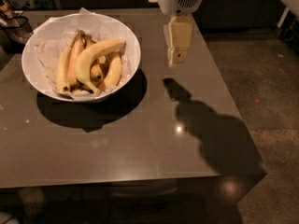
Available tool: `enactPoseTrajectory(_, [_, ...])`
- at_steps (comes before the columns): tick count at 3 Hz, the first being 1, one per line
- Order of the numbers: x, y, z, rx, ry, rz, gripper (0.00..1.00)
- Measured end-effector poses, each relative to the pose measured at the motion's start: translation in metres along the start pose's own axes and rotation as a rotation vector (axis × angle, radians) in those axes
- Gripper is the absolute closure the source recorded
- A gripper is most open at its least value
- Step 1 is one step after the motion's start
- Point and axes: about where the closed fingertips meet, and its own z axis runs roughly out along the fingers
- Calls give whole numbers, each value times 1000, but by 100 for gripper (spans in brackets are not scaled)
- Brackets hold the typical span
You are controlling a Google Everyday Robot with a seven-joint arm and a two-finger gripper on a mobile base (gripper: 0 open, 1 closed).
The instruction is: Pick banana from white bowl
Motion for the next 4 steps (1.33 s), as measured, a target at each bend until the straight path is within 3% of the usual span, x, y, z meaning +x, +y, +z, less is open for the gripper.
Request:
enactPoseTrajectory(1, [-17, -16, 21, -16, 9, -69, 0])
enactPoseTrajectory(3, [-46, -22, 47, -54, 46, -165, 5])
enactPoseTrajectory(4, [-57, -28, 50, -55, 58, -201, 22])
